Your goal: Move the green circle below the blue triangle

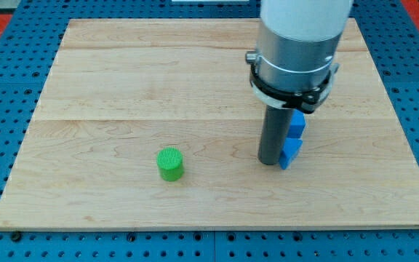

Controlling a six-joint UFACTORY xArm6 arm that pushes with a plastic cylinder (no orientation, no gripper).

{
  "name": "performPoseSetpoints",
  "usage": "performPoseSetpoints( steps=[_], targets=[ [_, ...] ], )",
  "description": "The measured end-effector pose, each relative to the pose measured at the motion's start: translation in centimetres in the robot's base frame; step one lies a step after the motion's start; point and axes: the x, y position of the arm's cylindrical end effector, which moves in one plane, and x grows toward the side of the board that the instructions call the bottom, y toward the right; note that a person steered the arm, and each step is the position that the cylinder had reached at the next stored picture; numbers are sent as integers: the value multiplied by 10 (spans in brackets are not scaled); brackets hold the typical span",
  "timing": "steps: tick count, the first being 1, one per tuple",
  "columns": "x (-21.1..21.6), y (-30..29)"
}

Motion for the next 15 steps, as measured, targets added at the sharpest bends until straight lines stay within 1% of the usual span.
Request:
performPoseSetpoints(
  steps=[1,2,3,4,5,6,7,8,9,10,12,13,14,15],
  targets=[
    [0,23],
    [10,-7],
    [67,-72],
    [62,-194],
    [15,-240],
    [-3,-154],
    [44,-67],
    [37,-62],
    [56,-107],
    [95,-105],
    [98,8],
    [96,31],
    [93,75],
    [70,96]
  ],
)
